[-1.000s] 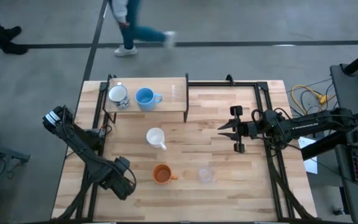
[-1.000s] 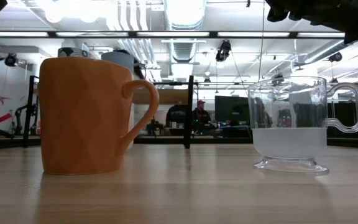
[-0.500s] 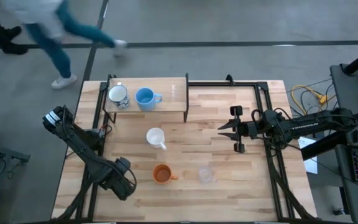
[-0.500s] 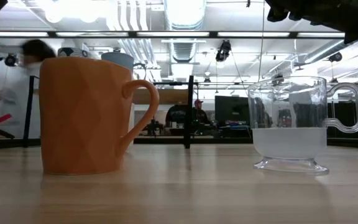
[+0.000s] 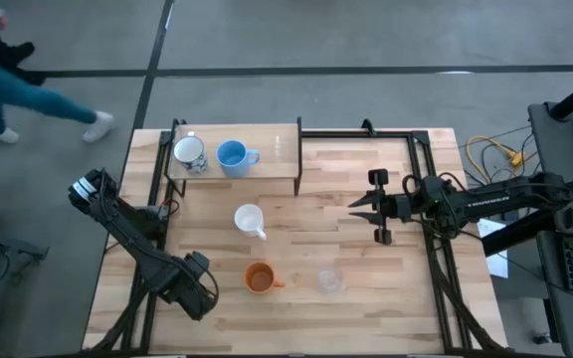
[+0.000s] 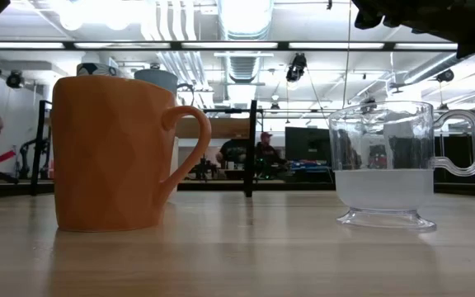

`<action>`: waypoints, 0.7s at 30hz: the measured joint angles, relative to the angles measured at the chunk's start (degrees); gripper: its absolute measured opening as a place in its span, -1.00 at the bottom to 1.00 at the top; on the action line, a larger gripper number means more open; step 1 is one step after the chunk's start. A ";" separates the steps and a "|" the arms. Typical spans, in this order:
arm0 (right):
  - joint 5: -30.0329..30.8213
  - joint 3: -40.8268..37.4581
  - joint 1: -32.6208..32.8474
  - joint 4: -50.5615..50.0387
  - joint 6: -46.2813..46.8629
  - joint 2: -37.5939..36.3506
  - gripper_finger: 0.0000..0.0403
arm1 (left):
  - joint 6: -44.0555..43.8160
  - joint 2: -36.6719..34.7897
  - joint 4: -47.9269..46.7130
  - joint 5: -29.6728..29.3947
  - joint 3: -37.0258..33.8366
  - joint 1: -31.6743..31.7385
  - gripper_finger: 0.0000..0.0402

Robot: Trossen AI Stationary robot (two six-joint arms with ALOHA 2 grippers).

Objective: Stack small to large cups/mugs on shelf
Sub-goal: Put the green mug on the shelf

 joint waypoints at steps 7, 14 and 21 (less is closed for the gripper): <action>0.00 0.00 0.00 0.00 0.00 0.00 -0.66 | 0.05 0.00 0.07 -0.04 -1.56 0.00 -0.60; 0.00 0.00 0.00 0.00 -0.07 0.00 -0.66 | 1.99 0.00 3.47 -0.02 -2.61 0.00 -0.60; 0.00 0.00 0.00 0.00 -0.20 0.00 -0.66 | 3.08 0.00 4.74 0.17 -2.67 0.00 -0.70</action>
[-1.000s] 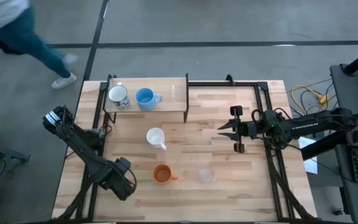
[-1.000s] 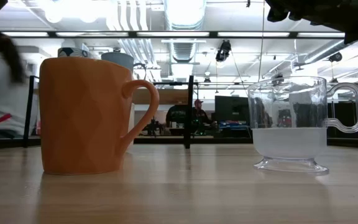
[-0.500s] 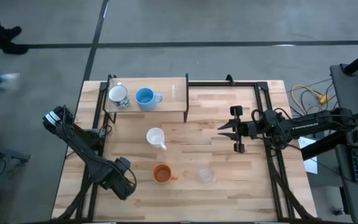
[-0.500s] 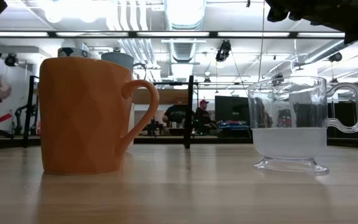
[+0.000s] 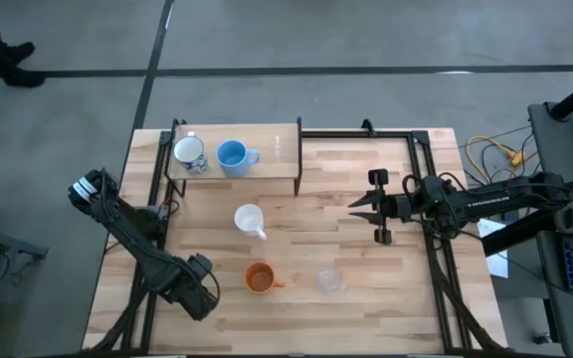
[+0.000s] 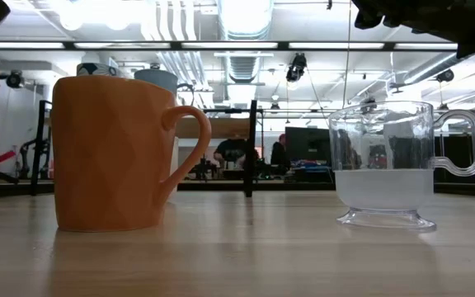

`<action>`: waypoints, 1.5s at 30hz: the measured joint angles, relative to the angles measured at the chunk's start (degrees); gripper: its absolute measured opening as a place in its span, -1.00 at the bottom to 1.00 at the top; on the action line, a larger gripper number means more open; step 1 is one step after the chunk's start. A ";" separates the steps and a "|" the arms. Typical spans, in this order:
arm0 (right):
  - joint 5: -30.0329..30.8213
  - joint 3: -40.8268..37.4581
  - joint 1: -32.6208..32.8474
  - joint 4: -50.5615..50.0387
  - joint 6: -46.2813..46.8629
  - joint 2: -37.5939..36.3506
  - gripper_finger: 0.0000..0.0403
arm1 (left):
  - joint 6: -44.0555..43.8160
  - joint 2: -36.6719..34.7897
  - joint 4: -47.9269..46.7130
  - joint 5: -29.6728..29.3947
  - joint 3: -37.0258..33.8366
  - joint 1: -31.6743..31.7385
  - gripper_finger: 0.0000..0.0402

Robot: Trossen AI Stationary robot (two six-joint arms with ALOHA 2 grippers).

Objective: Stack small to large cups/mugs on shelf
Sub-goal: Put the green mug on the shelf

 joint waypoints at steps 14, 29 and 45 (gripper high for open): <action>0.02 0.00 0.00 -0.02 -0.02 0.00 -0.66 | 4.50 0.00 -3.23 3.01 3.55 0.92 -1.00; 0.02 0.00 -0.01 -0.31 0.11 0.00 -0.66 | 22.56 0.00 -7.11 -4.55 21.34 7.42 -1.00; 0.02 0.00 0.00 -0.61 0.00 0.00 -0.66 | 59.43 0.00 -19.36 -23.99 44.25 23.36 -1.00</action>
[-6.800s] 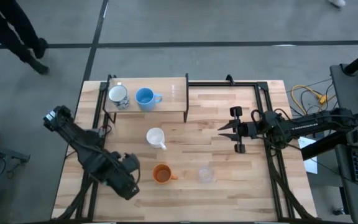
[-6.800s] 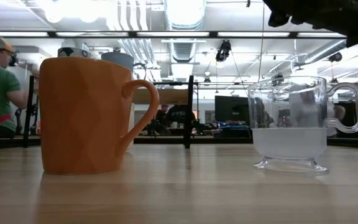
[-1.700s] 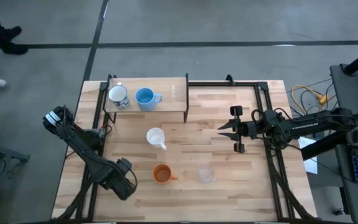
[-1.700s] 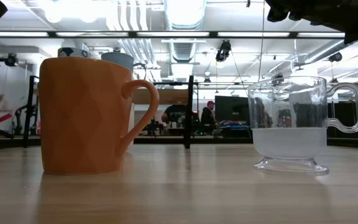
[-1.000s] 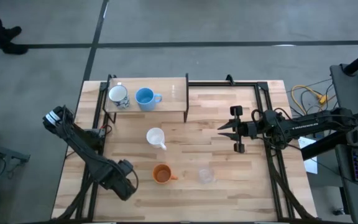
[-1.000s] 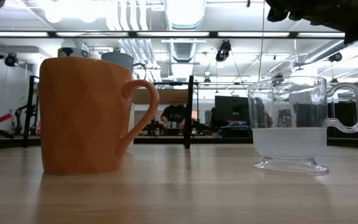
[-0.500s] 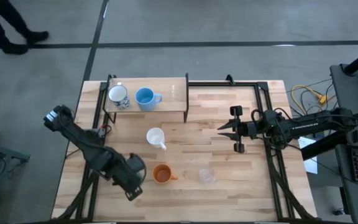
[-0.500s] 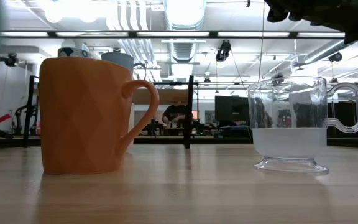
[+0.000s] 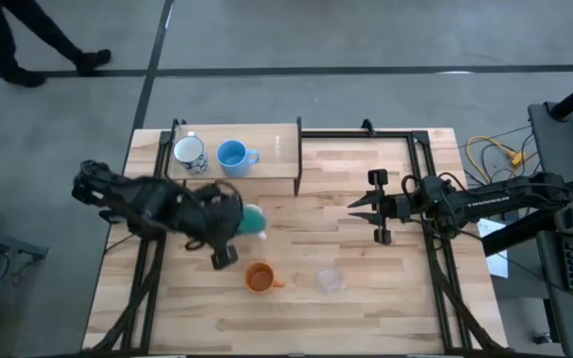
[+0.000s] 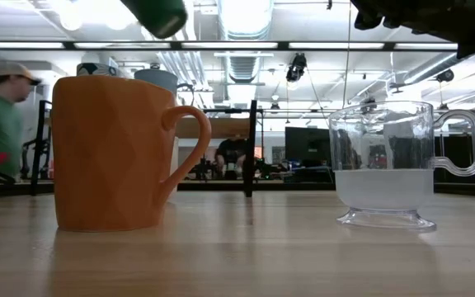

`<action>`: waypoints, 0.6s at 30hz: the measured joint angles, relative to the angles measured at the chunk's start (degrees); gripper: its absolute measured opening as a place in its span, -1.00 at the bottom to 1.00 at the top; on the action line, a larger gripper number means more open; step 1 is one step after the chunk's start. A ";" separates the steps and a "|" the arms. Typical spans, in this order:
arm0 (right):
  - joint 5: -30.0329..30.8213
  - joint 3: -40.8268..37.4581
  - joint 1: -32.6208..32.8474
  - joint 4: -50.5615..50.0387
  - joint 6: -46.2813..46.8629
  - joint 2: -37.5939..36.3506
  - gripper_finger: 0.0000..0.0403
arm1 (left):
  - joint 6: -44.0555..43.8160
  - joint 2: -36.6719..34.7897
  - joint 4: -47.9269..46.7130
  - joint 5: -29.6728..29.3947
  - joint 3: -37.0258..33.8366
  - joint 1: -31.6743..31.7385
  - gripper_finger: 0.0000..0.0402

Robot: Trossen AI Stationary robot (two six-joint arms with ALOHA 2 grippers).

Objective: Stack small to large cups/mugs on shelf
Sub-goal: Put the green mug on the shelf

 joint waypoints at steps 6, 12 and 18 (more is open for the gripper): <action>0.05 0.00 -0.01 -0.48 -0.02 0.01 -0.66 | 11.55 0.00 -3.85 -1.55 5.74 9.06 -1.00; 0.28 0.00 -0.04 -1.29 0.22 0.02 -0.66 | 22.16 0.02 -4.48 -1.53 8.45 19.98 -1.00; 0.55 0.00 -0.13 -1.44 1.47 -0.20 -0.66 | 33.18 0.00 -4.37 -1.56 10.27 31.56 -1.00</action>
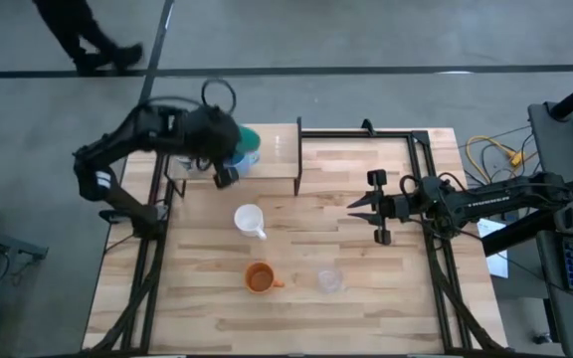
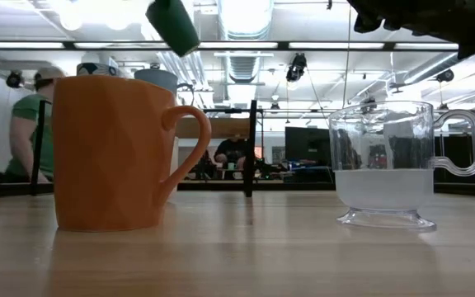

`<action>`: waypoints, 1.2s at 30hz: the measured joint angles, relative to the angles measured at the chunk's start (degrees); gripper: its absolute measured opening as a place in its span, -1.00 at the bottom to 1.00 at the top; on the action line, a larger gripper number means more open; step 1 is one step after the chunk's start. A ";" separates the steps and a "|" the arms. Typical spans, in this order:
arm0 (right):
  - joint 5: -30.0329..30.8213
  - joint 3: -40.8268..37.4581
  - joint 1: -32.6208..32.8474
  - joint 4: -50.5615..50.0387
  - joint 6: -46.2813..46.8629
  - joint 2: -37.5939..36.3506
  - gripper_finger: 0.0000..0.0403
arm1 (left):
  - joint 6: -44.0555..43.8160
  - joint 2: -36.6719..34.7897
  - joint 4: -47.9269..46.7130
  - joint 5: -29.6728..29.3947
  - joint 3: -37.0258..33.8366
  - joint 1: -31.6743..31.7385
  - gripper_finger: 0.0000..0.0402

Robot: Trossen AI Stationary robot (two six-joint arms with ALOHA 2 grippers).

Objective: Stack small to large cups/mugs on shelf
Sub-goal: Put the green mug on the shelf

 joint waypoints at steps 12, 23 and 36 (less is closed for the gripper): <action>6.12 5.82 0.00 -15.61 4.88 0.07 -0.66 | 13.87 1.72 -0.24 -1.06 0.03 19.94 -1.00; 13.30 10.95 -0.16 -26.53 8.02 0.02 -0.66 | 22.73 6.72 -3.32 -1.14 0.14 26.60 -1.00; 13.33 21.61 -5.80 -45.99 9.89 -0.33 -0.66 | 20.03 6.91 -3.35 2.15 -0.23 29.91 -1.00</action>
